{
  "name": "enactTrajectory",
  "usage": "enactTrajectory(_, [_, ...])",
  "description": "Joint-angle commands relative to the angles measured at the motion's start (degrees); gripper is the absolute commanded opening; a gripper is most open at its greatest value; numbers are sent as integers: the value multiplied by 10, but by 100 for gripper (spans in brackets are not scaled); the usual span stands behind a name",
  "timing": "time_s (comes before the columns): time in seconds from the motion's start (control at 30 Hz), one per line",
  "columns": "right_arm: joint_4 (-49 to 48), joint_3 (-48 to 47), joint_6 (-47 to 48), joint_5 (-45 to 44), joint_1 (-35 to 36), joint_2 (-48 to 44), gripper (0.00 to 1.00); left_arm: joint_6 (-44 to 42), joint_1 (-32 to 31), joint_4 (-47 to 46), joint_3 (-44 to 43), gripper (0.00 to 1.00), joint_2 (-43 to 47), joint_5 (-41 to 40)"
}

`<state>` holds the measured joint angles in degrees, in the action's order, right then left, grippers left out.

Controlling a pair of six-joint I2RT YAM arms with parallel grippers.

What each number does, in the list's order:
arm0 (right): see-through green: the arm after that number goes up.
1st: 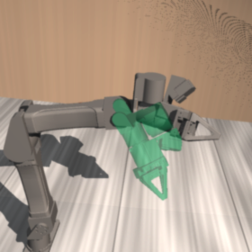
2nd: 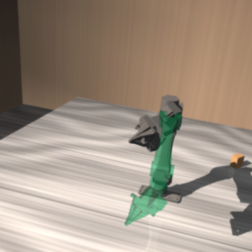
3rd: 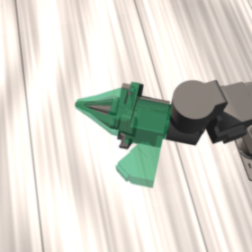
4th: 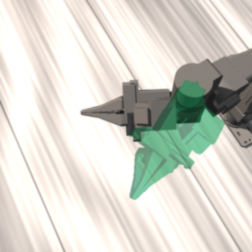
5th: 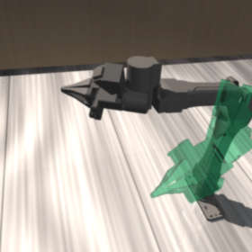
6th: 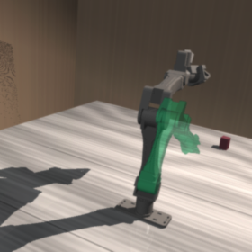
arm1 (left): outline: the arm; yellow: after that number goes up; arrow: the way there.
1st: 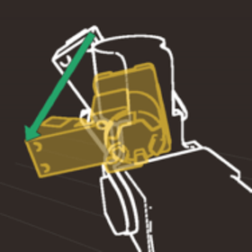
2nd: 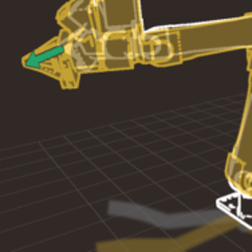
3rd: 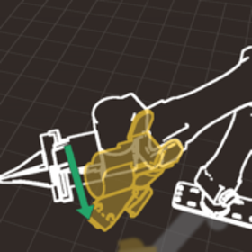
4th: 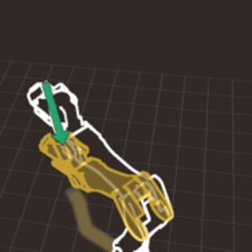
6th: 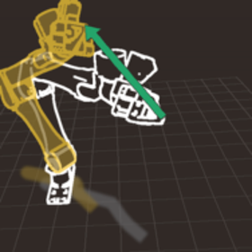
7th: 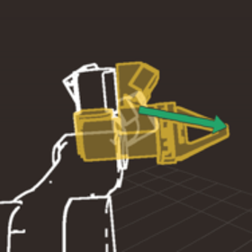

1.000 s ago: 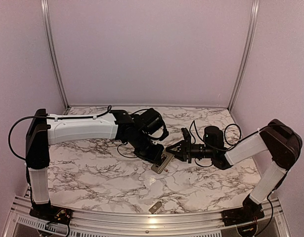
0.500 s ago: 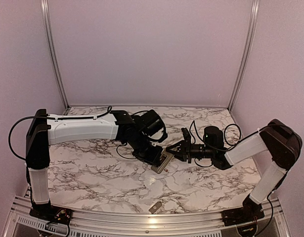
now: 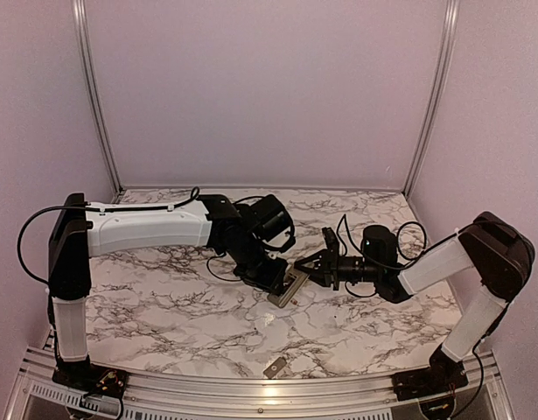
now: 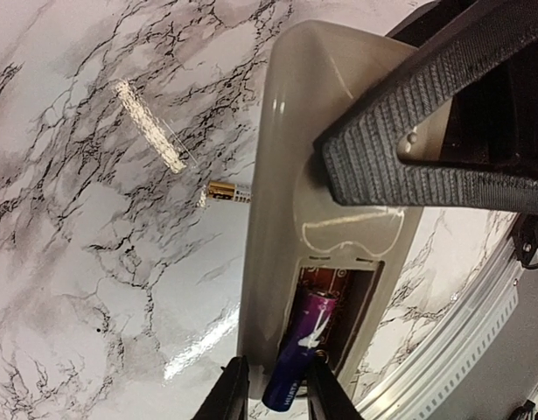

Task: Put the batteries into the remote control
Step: Place the battery in the battery compartment.

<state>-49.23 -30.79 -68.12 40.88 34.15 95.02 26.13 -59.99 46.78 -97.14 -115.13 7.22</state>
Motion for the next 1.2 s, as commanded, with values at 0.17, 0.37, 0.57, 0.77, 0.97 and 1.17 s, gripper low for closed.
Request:
enactTrajectory(0.17, [-79, -9, -33, 50, 9, -9, 0, 9, 10, 11, -15, 30, -34, -26])
enactTrajectory(0.37, [-77, -9, -31, 52, 9, -10, 0, 13, 12, 7, -20, 34, -38, -30])
enactTrajectory(0.57, [-68, -10, -25, 51, 9, -13, 0, 25, 24, 2, -11, 36, -31, -25])
enactTrajectory(0.77, [-63, -10, -14, 54, 9, -13, 0, 6, 28, -38, 15, 40, -3, 23])
enactTrajectory(0.97, [-48, -9, -2, 57, 8, -21, 0, -11, 30, -65, 41, 44, 18, 67])
enactTrajectory(1.17, [-43, -8, 1, 58, 7, -24, 0, -11, 40, -99, 70, 47, 42, 98])
